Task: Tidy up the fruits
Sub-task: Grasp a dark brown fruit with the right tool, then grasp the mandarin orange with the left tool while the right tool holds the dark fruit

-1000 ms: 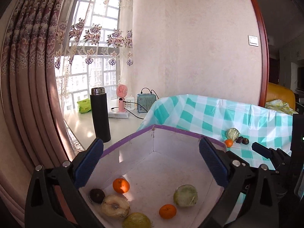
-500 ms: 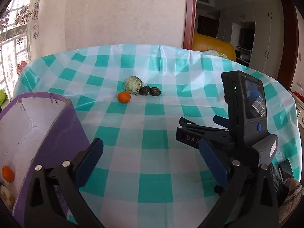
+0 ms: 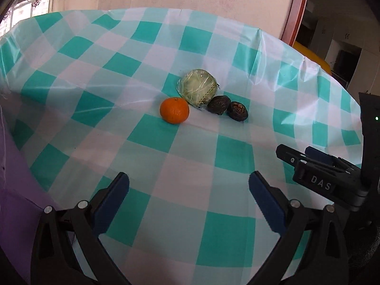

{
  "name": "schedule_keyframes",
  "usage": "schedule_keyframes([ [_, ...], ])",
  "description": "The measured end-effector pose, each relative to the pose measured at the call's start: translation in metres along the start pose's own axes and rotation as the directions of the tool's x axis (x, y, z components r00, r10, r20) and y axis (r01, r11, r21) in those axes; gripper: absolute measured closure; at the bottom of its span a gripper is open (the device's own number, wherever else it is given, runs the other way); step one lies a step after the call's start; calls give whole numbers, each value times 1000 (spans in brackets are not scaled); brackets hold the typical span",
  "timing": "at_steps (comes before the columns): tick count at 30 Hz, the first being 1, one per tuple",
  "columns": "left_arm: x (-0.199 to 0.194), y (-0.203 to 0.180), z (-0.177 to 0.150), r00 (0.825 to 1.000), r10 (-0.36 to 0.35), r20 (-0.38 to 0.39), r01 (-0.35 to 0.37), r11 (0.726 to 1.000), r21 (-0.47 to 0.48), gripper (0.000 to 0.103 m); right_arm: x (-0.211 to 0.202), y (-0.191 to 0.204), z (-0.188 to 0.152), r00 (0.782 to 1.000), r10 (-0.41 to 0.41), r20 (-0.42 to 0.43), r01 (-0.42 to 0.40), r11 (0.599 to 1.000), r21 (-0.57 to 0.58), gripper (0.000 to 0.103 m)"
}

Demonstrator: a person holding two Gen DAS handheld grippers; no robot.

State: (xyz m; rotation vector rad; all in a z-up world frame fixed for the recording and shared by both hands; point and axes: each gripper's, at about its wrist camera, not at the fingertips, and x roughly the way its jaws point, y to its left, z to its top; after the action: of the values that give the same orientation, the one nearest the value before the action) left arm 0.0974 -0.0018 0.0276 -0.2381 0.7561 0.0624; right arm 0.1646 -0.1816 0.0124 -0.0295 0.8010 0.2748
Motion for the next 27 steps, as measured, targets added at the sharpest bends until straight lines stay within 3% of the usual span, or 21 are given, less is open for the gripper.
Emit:
schedule_keyframes([
  [8,38,4,23,995,16,-101,-23,997,-73,2,53,31,42,995,73,-74,-78,994,-77,37],
  [11,37,3,24,995,58,-84,-64,996,-69,2,69,40,53,993,72,-96,-81,992,-96,44],
  [17,34,13,29,995,89,-36,-93,987,-129,2,84,55,65,994,28,-106,-44,988,-149,47],
  [18,35,14,30,995,95,-37,-99,986,-135,2,83,57,65,994,31,-104,-47,987,-156,49],
  [20,38,14,33,993,106,-43,-111,984,-139,2,80,57,64,995,30,-95,-44,987,-154,67],
  [24,49,13,41,990,126,-58,-133,982,-135,2,69,40,58,993,90,-76,-91,996,-9,67],
  [27,63,14,53,988,139,-73,-148,978,-145,2,60,20,51,985,167,-42,-160,979,128,67],
])
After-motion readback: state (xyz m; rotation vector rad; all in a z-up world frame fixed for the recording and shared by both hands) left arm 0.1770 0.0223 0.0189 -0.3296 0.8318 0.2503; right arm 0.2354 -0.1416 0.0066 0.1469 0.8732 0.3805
